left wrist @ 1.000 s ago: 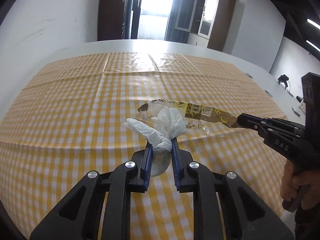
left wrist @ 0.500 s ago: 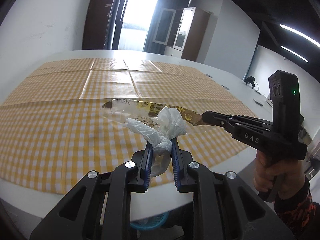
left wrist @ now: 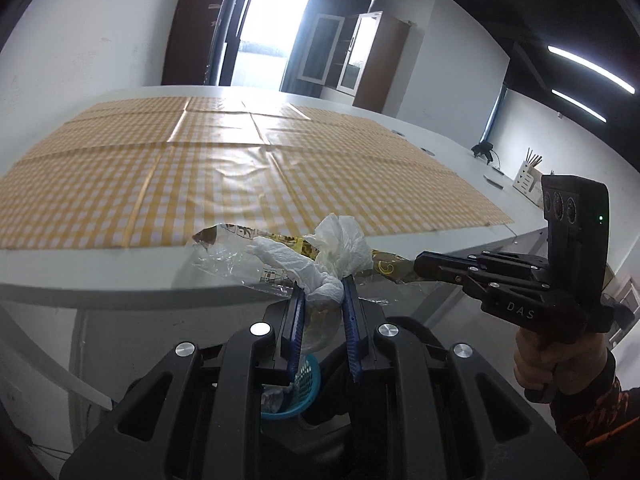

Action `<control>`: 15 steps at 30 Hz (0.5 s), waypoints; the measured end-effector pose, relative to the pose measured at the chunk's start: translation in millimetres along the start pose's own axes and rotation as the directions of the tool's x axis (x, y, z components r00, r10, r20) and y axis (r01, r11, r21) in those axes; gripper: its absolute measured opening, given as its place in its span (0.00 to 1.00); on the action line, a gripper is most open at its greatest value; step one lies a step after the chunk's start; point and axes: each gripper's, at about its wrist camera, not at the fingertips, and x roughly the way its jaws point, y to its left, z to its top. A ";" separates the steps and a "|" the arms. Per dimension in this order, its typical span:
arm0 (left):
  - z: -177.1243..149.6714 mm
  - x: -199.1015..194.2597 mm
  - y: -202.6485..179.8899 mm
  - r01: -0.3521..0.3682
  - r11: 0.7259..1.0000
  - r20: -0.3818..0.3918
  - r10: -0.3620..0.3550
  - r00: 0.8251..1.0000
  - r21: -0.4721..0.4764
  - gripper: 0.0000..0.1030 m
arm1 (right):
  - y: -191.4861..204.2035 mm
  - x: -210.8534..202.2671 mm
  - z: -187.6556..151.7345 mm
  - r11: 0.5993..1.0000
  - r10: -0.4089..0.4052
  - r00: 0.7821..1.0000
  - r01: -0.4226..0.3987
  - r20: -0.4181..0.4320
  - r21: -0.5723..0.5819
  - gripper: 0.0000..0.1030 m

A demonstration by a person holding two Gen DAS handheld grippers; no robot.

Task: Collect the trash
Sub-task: 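Carry the held tissue and wrapper down over the blue wastebasket with the left tool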

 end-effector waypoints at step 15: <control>-91.0 69.6 7.5 0.015 0.998 -0.232 -0.029 0.972 -0.059 0.17 | 8.2 50.3 -97.1 0.999 -0.022 0.976 0.031 -0.216 0.042 0.03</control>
